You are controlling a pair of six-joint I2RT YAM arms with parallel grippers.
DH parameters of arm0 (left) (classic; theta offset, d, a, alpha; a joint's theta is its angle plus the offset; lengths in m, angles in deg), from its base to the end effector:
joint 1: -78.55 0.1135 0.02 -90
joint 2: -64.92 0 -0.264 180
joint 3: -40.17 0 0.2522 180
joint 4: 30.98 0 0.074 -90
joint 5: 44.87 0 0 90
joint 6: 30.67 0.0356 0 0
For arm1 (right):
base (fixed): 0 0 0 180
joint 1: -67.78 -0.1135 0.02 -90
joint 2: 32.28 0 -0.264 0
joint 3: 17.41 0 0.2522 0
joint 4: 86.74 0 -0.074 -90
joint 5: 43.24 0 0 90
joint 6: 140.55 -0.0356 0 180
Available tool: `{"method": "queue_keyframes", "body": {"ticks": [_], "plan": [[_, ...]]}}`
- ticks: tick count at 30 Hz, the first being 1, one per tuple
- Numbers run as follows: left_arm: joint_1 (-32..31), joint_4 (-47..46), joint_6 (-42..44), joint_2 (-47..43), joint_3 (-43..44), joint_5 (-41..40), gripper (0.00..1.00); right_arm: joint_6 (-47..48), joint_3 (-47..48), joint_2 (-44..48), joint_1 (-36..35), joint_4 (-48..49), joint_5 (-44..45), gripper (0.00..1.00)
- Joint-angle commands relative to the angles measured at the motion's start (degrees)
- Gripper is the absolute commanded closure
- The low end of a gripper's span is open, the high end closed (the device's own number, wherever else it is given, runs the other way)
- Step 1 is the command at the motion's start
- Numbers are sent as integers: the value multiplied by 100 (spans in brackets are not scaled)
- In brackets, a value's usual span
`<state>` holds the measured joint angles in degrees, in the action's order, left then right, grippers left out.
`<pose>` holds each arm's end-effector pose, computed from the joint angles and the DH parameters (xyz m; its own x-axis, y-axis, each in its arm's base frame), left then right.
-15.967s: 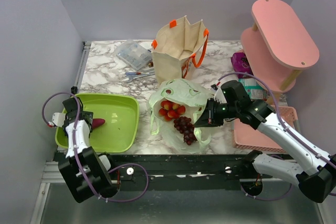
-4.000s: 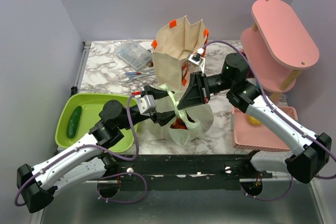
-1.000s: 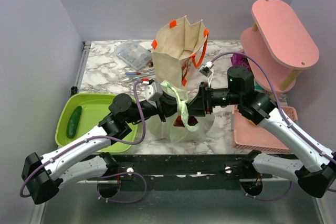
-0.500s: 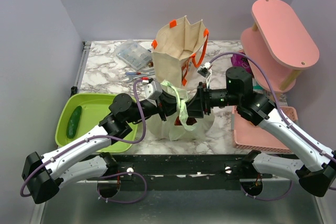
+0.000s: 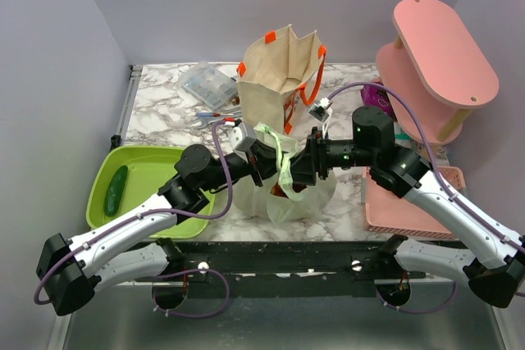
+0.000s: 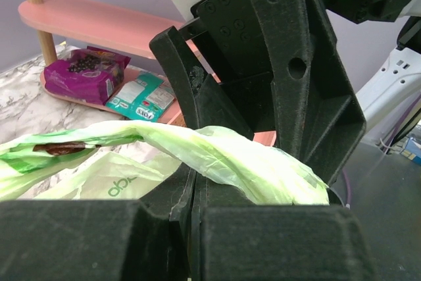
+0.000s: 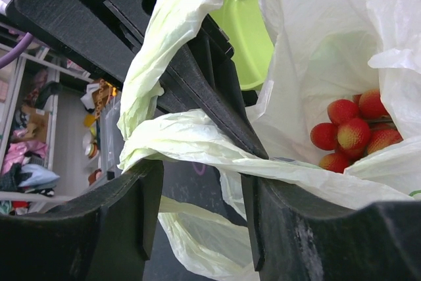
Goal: Place the food into the grocery bag and tie it
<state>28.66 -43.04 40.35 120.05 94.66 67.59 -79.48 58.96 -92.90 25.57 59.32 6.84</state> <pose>0.1352 -0.1816 0.3484 -0.1877 -0.2437 -0.9515 0.9380 0.2429 -0.2473 0.1546 0.1711 0.3804 -0.6701 -0.1069 -0.7346 -0.7343 0.2402 0.6349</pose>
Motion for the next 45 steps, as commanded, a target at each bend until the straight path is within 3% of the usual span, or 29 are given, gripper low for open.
{"method": "queue_keyframes", "body": {"ticks": [1, 19, 23, 38, 45], "plan": [[-38, 106, -203, 119, 102, -193, 100, -40, 21, 50, -192, 519, 239, 41], [-244, 262, -867, 156, 101, -700, 100, -465, -135, 177, -535, 885, 1957, 41], [-300, 304, -931, 156, 133, -775, 100, -438, -92, 165, -712, 851, 2413, 52], [-372, 477, -967, 78, 146, -914, 100, -569, -205, 206, -838, 830, 2570, 99], [-372, 618, -922, 11, 119, -1055, 100, -638, -308, 381, -835, 624, 2590, 99]]}}
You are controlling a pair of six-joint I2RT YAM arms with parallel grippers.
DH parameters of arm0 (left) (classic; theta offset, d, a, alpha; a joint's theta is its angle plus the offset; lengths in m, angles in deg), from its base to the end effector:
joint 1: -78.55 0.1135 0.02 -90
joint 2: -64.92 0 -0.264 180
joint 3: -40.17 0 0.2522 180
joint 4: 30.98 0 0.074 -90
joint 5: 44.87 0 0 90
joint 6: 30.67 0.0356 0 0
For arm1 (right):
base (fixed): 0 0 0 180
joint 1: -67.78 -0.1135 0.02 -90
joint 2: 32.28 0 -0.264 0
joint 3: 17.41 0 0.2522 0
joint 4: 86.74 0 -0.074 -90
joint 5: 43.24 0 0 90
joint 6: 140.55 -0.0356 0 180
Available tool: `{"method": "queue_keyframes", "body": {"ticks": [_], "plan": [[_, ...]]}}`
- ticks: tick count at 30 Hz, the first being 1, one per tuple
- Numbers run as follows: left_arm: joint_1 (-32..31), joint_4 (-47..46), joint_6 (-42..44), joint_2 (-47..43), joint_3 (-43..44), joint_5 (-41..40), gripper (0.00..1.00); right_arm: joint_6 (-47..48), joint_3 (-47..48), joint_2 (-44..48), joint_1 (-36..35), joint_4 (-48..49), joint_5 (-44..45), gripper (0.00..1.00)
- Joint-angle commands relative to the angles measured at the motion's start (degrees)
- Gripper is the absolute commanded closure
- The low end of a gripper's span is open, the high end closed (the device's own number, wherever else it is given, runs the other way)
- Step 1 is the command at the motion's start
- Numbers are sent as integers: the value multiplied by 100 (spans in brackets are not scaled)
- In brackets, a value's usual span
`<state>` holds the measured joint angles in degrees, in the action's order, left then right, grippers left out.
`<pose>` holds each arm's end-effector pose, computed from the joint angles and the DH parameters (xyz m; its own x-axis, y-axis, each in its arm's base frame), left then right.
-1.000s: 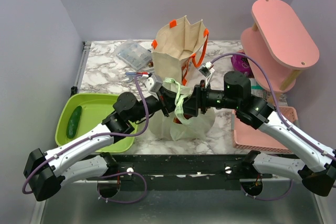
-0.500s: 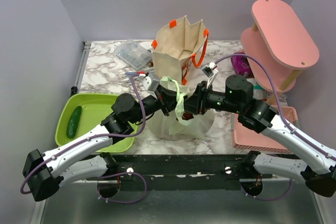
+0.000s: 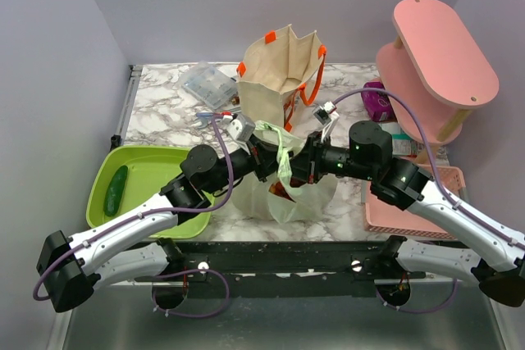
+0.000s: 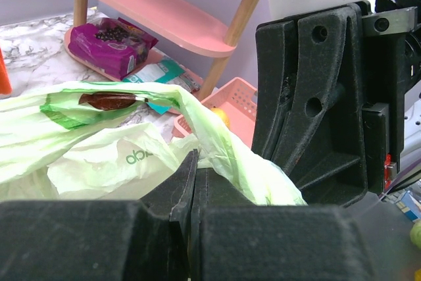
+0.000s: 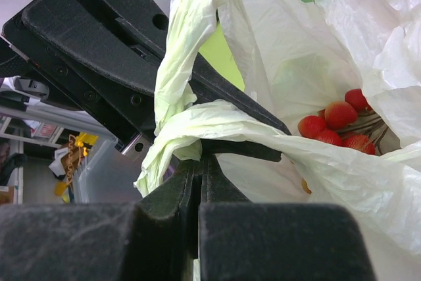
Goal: Place the food into the grocery bag and tie it
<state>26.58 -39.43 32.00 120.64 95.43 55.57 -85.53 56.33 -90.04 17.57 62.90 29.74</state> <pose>0.1375 -0.1863 0.3448 -0.3303 -0.3105 -0.8913 0.8257 0.3624 -0.4323 0.1368 0.1805 0.3794 -0.6555 0.0696 -0.7520 -0.6596 0.4323 0.6149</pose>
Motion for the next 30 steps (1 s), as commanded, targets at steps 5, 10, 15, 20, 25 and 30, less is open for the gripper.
{"method": "queue_keyframes", "body": {"ticks": [5, 10, 15, 20, 25, 30], "plan": [[-163, 611, 75, -70, 187, -79, 100, -23, -50, 210, -42, -34, 334, 99], [-163, 750, 180, -127, 236, -191, 100, 42, -5, 300, -36, -346, 490, 99], [-165, 880, 232, -188, 271, -217, 100, 50, 13, 309, -35, -444, 524, 99], [-165, 976, 255, -306, 280, -264, 100, 21, 5, 283, -33, -677, 728, 99], [-165, 1270, 220, -406, 376, -275, 100, 2, -39, 399, -38, -921, 1066, 99], [-168, 1518, 142, -446, 395, -191, 100, 16, -1, 509, -37, -1086, 1329, 99]]}}
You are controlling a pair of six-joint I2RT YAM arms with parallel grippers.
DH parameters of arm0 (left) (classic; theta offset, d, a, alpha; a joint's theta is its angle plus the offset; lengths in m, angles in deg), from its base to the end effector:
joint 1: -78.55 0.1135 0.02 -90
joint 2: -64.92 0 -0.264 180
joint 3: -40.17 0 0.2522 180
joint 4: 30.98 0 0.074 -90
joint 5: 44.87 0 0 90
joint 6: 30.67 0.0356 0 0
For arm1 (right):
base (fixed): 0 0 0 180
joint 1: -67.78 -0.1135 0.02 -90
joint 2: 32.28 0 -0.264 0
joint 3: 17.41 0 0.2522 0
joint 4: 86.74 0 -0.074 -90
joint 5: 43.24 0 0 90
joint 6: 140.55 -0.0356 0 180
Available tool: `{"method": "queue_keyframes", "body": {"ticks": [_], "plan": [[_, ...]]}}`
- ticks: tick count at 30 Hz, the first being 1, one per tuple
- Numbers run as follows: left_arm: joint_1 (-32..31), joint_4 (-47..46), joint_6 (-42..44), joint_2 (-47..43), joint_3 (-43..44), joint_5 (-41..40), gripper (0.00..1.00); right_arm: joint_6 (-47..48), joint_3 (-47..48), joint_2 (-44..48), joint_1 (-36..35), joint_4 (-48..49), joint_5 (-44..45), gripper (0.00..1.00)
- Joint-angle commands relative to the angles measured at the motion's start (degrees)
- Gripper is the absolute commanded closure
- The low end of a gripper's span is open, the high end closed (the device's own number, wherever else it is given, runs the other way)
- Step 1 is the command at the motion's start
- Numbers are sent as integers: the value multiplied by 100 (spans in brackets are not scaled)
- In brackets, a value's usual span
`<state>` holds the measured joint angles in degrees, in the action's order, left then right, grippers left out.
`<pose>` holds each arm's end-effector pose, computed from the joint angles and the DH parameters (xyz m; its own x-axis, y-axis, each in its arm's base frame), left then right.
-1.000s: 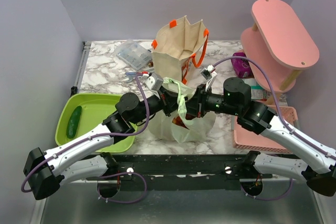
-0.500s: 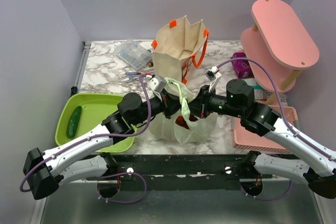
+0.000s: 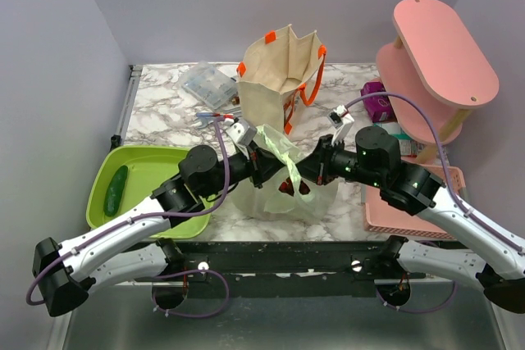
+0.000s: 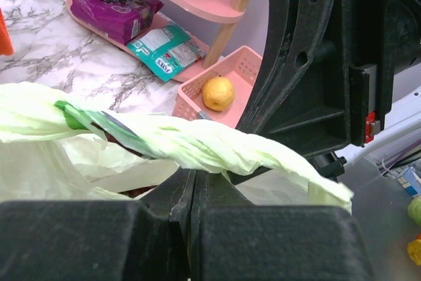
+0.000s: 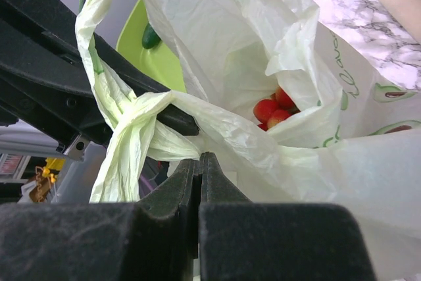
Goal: Place the food into the grocery bag and tie it
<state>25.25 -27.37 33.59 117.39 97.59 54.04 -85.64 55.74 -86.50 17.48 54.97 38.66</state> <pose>0.1268 -0.1793 0.3472 -0.3716 -0.2194 -0.9021 0.8029 0.4119 -0.4309 0.1285 0.1627 0.3733 -0.6600 0.0960 -0.7451 -0.5710 0.5804 0.5806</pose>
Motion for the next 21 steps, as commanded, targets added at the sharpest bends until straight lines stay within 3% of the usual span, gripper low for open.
{"method": "queue_keyframes", "body": {"ticks": [1, 21], "plan": [[-32, 378, -43, -123, 182, -34, 100, 35, 78, 157, -23, -325, 457, 99], [-36, 1006, -230, -560, 92, -179, 100, 131, 373, 304, -24, -851, 1345, 99]]}}
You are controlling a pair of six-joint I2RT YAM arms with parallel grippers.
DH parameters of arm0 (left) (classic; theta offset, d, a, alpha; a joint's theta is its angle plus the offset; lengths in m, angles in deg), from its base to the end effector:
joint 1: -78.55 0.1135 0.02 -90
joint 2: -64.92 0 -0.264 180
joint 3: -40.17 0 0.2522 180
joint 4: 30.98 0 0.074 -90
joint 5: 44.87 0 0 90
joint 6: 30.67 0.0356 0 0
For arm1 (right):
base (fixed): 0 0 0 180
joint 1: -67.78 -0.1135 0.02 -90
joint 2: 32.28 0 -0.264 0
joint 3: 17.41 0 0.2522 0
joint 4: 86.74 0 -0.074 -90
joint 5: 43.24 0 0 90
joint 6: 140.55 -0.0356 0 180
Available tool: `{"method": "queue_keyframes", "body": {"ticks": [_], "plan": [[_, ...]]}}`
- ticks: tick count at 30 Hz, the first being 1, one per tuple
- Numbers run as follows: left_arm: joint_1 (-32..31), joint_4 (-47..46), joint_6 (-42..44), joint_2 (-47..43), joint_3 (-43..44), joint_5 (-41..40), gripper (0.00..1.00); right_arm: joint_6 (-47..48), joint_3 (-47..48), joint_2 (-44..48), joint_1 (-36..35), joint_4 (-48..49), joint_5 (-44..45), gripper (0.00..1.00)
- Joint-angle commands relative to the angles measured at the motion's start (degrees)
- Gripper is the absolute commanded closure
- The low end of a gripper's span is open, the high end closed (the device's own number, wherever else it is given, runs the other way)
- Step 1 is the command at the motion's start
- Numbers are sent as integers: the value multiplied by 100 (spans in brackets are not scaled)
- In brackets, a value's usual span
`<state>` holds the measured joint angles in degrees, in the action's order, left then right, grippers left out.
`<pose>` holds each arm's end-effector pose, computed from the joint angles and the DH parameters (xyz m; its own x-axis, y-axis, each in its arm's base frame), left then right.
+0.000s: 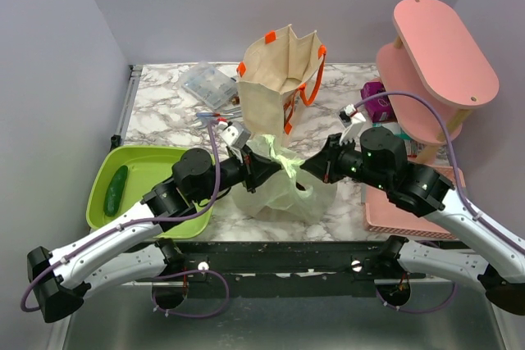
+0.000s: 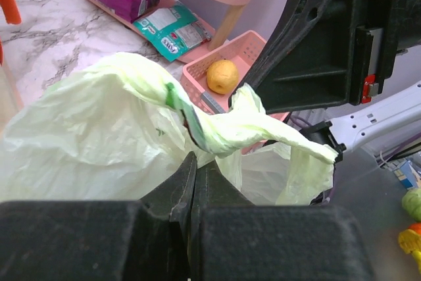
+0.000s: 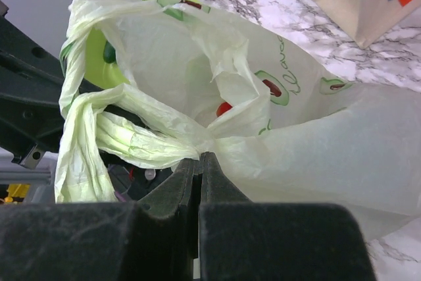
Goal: Place the food into the grocery bag and tie it
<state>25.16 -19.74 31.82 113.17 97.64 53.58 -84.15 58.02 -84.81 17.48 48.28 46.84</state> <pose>0.1164 -0.1655 0.3470 -0.4258 -0.1929 -0.8840 0.7722 0.4317 -0.4662 0.1235 0.1487 0.3800 -0.6253 0.1131 -0.7721 -0.5073 0.6929 0.5124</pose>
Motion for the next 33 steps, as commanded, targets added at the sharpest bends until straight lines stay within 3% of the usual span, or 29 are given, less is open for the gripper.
{"method": "queue_keyframes", "body": {"ticks": [1, 23, 33], "plan": [[-31, 241, -66, -154, 74, -154, 100, -46, 127, 153, -25, -182, 596, 99], [-32, 1166, -501, -816, 93, -801, 100, -1009, -317, 481, -26, -453, 1820, 99], [-32, 2924, -368, -836, 604, -724, 100, -1157, -271, 515, -23, -656, 2301, 99]]}}
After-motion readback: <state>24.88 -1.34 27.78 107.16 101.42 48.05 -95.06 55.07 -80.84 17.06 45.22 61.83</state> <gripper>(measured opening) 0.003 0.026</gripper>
